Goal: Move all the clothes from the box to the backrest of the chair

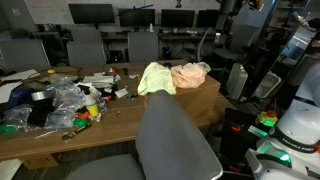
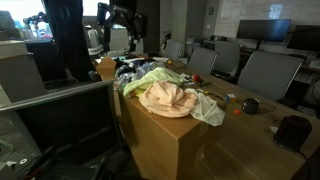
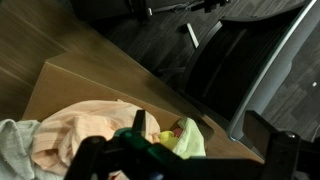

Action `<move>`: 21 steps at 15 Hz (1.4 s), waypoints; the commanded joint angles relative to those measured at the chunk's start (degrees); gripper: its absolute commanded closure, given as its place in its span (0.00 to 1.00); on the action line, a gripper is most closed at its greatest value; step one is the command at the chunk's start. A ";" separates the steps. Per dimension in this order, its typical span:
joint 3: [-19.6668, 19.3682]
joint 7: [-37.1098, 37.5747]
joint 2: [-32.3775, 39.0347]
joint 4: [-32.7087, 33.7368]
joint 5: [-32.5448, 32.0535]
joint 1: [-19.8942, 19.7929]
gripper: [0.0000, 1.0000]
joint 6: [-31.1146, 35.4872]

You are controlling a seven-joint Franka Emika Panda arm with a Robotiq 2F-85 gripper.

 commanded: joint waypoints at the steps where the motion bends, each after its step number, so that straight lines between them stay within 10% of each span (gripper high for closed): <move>1: 2.97 2.82 5.66 5.26 -0.02 -0.92 0.00 4.95; 9: 5.70 18.17 23.46 15.78 -2.43 -3.32 0.00 27.45; 21: 2.48 31.41 43.14 24.29 -4.56 -7.42 0.00 23.10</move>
